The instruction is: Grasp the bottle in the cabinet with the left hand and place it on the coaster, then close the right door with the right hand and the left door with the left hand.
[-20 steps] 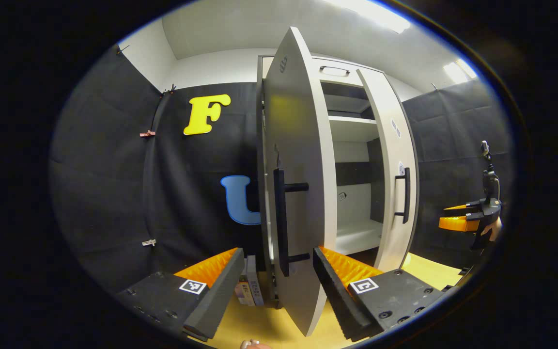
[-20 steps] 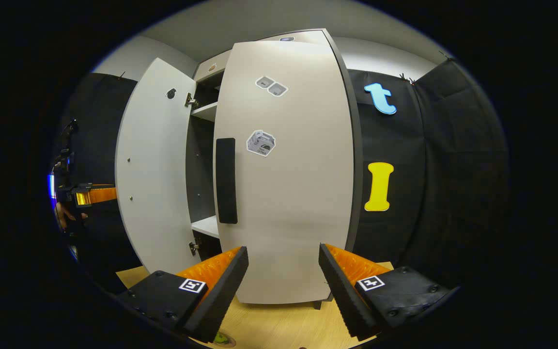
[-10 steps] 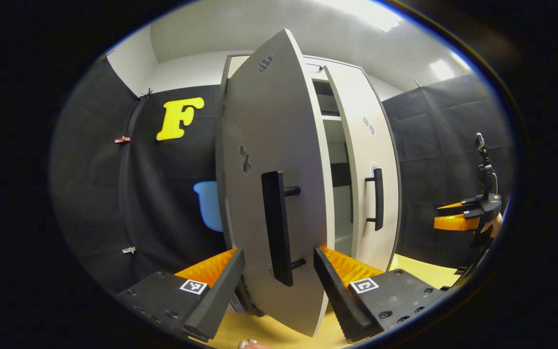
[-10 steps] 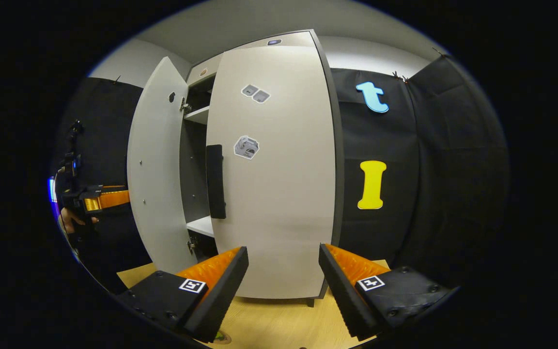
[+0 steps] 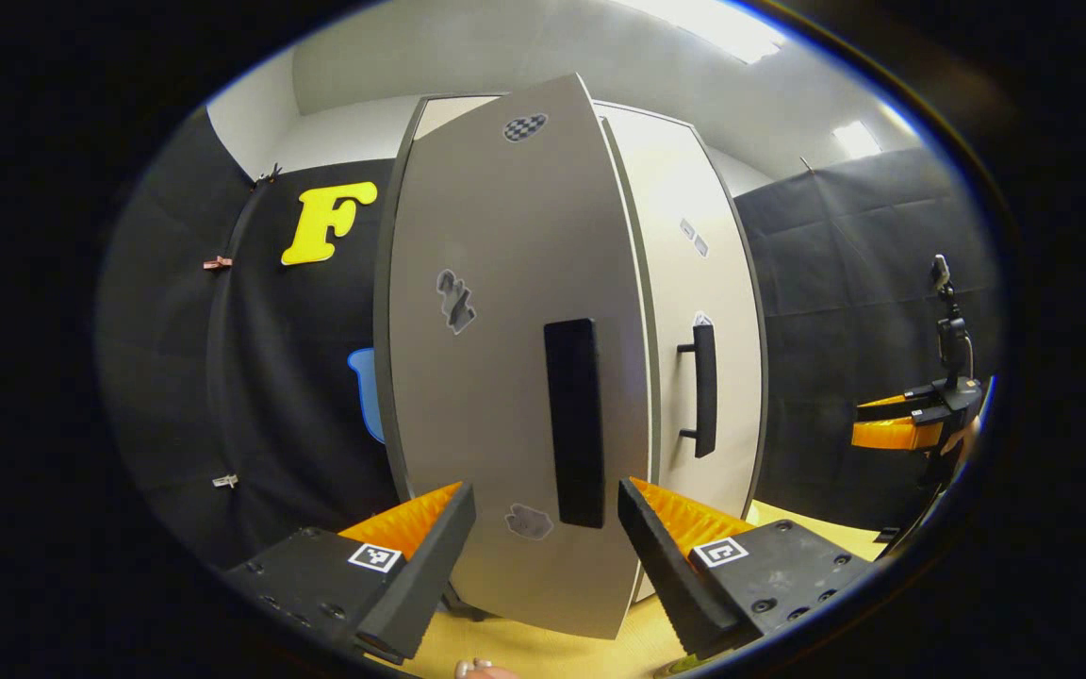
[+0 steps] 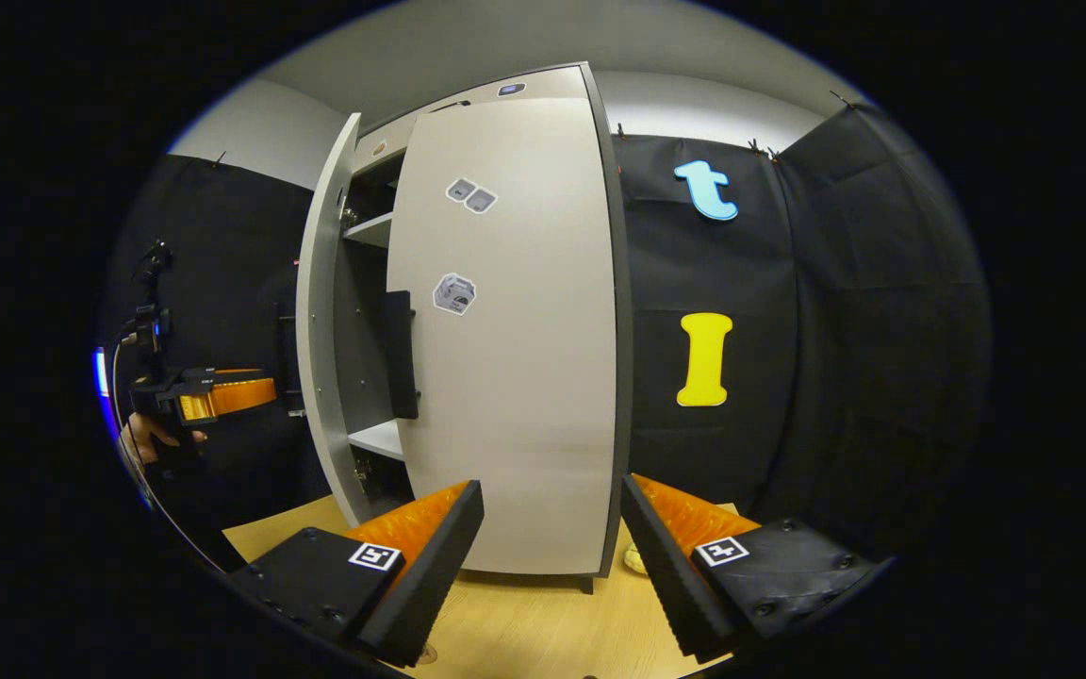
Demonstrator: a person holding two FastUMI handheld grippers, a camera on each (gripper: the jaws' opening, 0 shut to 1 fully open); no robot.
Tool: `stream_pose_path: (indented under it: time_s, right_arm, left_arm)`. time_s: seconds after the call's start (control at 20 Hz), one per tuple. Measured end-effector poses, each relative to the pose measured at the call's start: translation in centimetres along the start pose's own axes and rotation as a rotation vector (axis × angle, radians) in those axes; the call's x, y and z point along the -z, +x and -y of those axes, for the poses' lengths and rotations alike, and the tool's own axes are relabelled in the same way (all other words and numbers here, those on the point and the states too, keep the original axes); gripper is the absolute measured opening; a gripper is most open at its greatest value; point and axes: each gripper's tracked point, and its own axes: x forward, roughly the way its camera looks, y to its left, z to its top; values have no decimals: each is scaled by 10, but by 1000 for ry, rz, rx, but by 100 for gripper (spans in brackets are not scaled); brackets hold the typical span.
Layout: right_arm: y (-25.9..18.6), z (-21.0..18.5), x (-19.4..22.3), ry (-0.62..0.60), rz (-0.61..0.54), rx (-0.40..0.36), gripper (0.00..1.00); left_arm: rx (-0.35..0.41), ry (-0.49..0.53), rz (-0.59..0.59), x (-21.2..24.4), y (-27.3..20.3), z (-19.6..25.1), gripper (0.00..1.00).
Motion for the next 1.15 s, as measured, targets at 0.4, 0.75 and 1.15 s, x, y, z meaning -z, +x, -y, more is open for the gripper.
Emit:
stream_pose_path:
  time_s: [0.4, 0.75, 1.15]
  right_arm:
    - [1, -12, -8, 15, 24, -36, 97]
    - [-3, -22, -11, 16, 26, -48, 97]
    - [-9, -48, -26, 12, 64, -34, 97]
  left_arm:
    - [-1, 29, -10, 0, 1, 0, 94]
    - [-14, 12, -30, 9, -8, -4, 96]
    - [-18, 9, -44, 15, -19, -7, 96]
